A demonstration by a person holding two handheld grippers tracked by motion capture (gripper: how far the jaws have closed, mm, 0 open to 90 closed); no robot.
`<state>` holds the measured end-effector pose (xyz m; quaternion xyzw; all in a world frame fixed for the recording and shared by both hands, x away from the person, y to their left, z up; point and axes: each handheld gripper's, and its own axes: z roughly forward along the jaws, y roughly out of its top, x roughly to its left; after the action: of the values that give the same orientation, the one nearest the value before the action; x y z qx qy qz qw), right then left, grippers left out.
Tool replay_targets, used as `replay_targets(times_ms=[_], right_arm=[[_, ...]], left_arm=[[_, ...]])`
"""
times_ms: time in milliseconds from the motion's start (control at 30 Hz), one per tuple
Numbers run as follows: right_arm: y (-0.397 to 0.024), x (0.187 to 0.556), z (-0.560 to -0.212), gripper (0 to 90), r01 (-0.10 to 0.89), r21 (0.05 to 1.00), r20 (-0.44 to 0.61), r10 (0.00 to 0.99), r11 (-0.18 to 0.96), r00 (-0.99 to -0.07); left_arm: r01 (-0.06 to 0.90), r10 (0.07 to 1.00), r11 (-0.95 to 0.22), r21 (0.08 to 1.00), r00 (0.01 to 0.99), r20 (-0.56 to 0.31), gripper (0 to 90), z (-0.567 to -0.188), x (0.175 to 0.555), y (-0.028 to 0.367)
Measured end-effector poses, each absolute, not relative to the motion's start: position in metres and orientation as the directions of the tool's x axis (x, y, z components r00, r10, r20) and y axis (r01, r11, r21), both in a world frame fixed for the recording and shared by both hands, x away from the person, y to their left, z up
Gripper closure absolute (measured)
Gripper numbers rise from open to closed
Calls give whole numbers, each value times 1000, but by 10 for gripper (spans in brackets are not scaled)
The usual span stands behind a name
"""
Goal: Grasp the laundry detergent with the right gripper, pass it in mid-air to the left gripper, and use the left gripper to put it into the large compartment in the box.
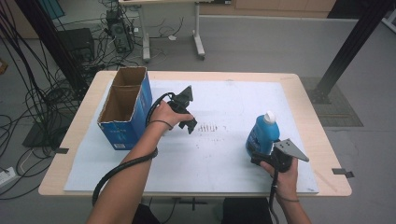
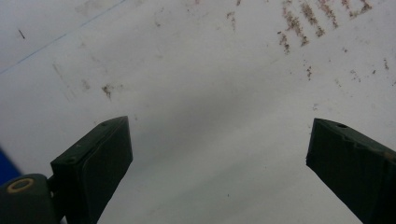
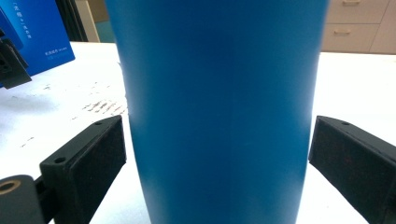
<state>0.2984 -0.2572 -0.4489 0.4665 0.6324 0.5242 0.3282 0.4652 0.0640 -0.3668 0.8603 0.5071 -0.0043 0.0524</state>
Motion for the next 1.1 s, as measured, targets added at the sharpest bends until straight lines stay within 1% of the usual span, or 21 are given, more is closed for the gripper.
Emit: replay_targets(times_ms=[1100], right_arm=[[-254,297,-448,27,230,973,68,929,19,-363]], left_arm=[[875,874,-476,89,481,-61,77,-366,463,66]])
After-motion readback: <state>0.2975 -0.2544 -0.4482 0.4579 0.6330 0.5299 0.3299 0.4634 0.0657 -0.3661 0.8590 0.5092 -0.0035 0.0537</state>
